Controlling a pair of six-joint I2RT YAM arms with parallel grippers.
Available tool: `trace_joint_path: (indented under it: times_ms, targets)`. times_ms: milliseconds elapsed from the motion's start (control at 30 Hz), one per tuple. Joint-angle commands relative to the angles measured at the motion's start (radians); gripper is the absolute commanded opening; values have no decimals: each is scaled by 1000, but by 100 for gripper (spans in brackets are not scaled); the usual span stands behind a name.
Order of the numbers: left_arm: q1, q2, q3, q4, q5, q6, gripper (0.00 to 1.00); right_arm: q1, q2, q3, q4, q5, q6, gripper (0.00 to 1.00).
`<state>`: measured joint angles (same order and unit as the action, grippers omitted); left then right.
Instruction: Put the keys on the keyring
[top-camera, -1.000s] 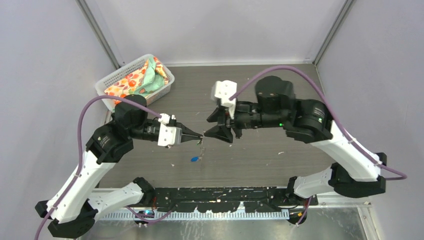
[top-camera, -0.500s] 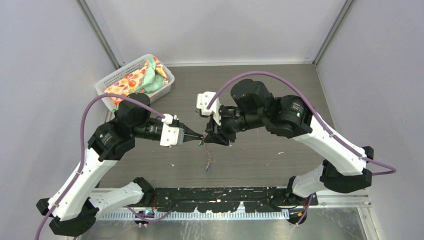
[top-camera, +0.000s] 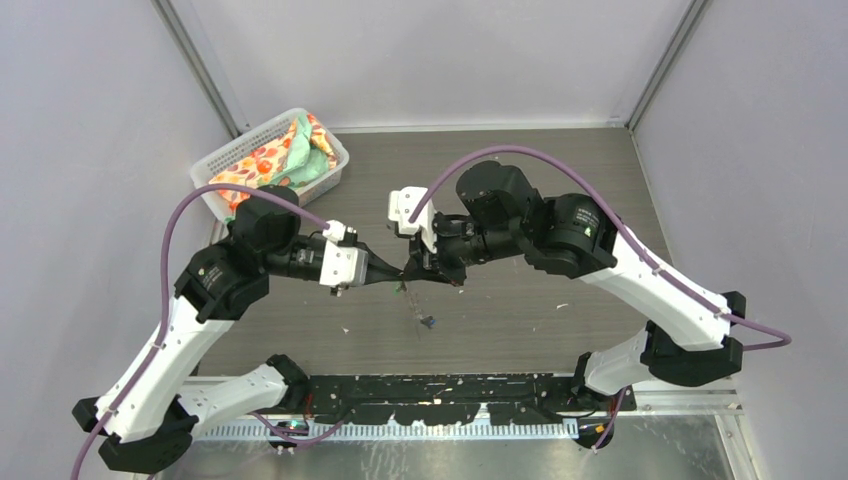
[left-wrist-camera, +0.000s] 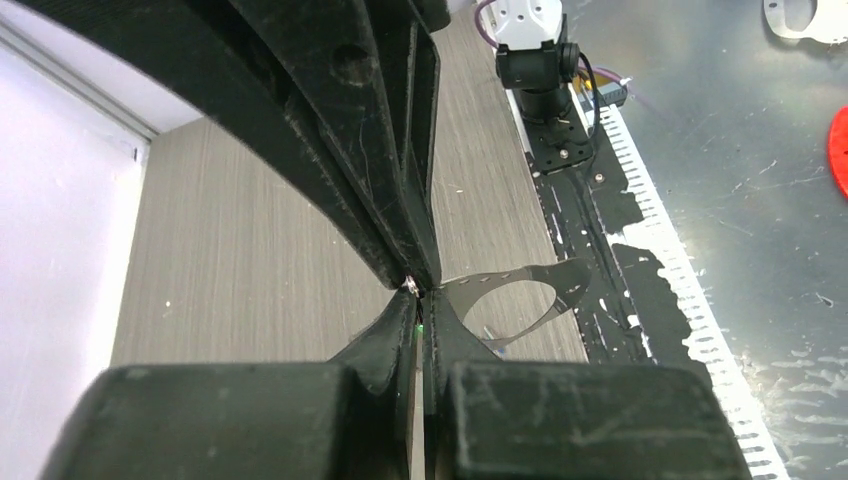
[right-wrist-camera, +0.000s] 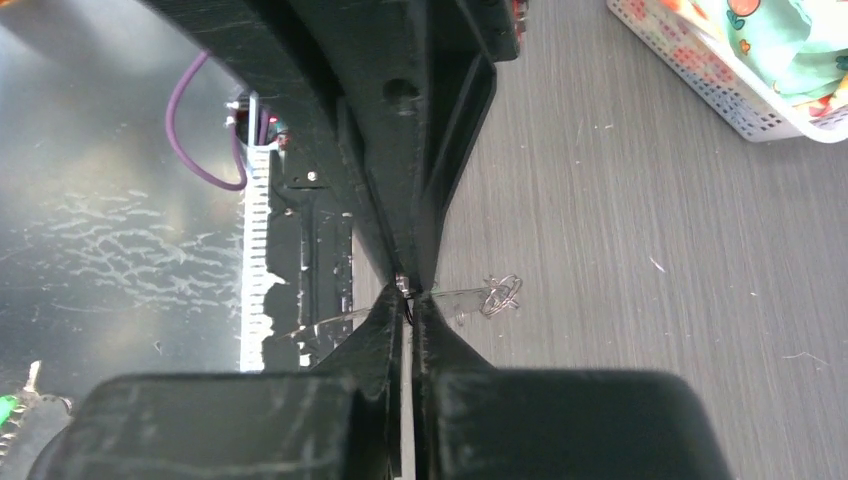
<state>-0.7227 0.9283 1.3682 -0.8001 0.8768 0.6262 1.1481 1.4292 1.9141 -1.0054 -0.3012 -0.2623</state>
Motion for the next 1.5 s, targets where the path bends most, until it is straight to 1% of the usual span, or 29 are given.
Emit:
trace_joint_path:
  times_ms: [0,67,100,133,167,233,267,300,333,367,467,533,667,767,867,1100,1300,1367,1433,1467]
  targets:
    - [0,-22,15,95,25,-29,0,2,-29,-15,63,17,4,1]
    - [0,-32,4,99,21,-38,0,2,-62,-44,103,47,6,1]
    - [0,-37,-4,112,15,-52,4,2,-87,-72,136,59,7,1]
    - [0,-45,-13,131,6,-70,4,2,-119,-103,173,68,8,1]
    - [0,-54,-22,153,-5,-90,5,0,-154,-165,226,69,14,1]
    - [0,-74,-42,209,-27,-177,10,-2,-256,-305,379,61,57,1]
    - [0,-78,-49,225,-32,-207,14,-2,-287,-361,450,55,78,1]
    - [0,-83,-53,236,-37,-233,23,-2,-318,-416,511,48,94,1]
    - [0,-88,-56,251,-49,-265,34,-2,-341,-458,572,44,108,1]
    - [1,-92,-57,268,-61,-295,39,-2,-359,-493,617,45,122,1]
    - [3,-96,-39,274,-64,-326,43,-1,-399,-557,699,36,143,1]
    - [4,-89,-33,245,-66,-311,42,-1,-419,-592,754,29,160,1]
    - [6,-67,-49,229,-96,-305,35,-2,-441,-654,866,5,181,1]
    - [11,-39,-16,227,-41,-351,31,-2,-449,-690,922,19,195,1]
    - [12,-13,18,172,-5,-338,29,-1,-470,-740,996,22,208,1]
    - [15,-15,22,139,-23,-321,17,-2,-494,-779,1056,26,205,1]
    - [16,-31,0,136,-40,-324,22,-2,-508,-776,1036,36,193,1]
    - [16,-27,0,145,-36,-329,16,-1,-504,-772,1031,29,193,1]
    - [16,-25,-5,184,-33,-351,4,-2,-491,-764,1019,18,194,1]
    - [16,-26,-8,212,-34,-370,1,-2,-485,-760,1017,12,194,1]
